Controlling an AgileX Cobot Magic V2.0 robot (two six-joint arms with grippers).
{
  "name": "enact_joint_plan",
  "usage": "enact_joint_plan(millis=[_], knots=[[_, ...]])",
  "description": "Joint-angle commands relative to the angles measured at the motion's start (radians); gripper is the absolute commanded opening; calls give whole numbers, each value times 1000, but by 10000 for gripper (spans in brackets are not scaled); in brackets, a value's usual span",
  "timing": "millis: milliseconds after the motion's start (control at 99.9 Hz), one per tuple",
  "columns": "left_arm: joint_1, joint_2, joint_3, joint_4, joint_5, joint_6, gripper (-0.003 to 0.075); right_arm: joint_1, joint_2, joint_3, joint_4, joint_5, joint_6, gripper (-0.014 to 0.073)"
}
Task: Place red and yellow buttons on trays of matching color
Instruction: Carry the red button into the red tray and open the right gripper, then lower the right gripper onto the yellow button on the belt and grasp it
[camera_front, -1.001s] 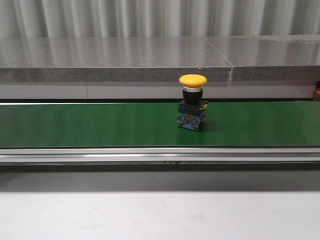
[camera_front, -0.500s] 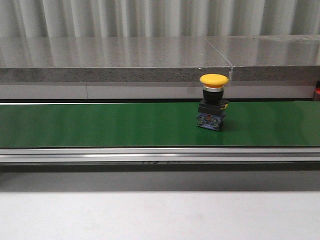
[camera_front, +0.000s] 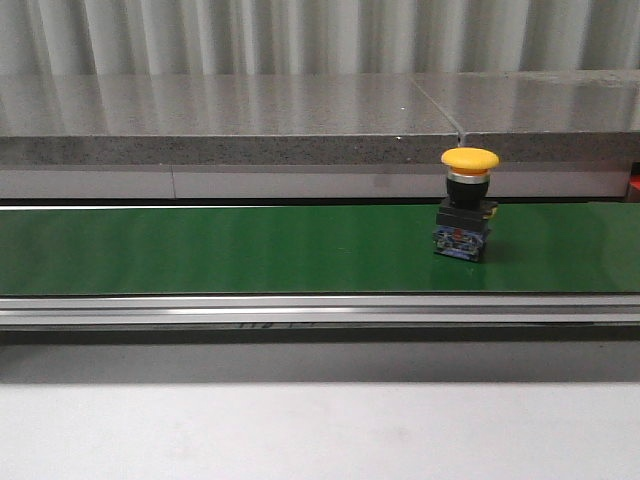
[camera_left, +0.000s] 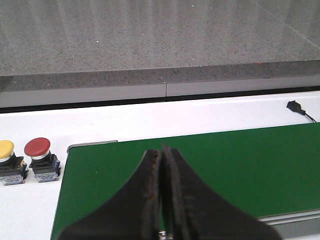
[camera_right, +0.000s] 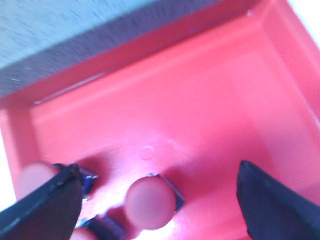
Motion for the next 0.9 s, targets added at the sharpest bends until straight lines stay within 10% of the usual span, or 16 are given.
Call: enact_joint_plan(millis=[0,890], knots=[[-8,2,-26,-9,-68,-4,-20,-5,-115,-30,26,12,-2,625],[-8,2,-26,-9,-68,-4,-20,338,-626,534,122,165,-251,625]])
